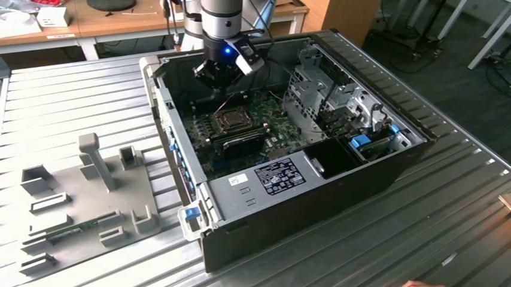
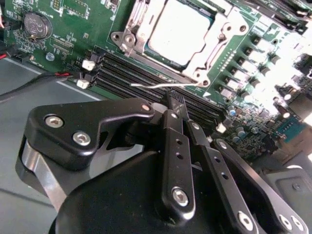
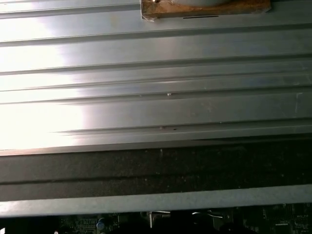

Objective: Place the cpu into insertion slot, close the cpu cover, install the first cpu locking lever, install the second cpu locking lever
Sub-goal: 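Install the first cpu locking lever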

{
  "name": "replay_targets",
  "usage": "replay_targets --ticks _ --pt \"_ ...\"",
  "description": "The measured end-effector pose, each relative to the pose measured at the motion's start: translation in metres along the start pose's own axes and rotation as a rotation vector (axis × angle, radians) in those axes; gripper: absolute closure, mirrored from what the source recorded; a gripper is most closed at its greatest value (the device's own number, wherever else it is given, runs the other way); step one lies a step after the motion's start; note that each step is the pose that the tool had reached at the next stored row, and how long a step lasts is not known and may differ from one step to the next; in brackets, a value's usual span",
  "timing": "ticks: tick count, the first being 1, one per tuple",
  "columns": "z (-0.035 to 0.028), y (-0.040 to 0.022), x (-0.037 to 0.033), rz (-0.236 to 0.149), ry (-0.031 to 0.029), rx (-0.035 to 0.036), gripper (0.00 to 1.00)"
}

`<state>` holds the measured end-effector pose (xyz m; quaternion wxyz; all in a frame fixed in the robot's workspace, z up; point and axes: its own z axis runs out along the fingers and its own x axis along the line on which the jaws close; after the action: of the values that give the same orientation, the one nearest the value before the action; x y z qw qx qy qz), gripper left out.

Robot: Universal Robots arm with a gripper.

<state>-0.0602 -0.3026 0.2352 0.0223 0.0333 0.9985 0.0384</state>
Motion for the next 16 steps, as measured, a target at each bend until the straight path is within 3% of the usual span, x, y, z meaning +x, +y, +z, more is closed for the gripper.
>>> replay_targets --ticks 10,16 --pt "0.0034 -0.0001 -0.0033 0.0 0.0002 -0.0006 0.89" --pt "0.0055 -0.0001 -0.0036 0.0 0.0005 -0.0062 0.89"
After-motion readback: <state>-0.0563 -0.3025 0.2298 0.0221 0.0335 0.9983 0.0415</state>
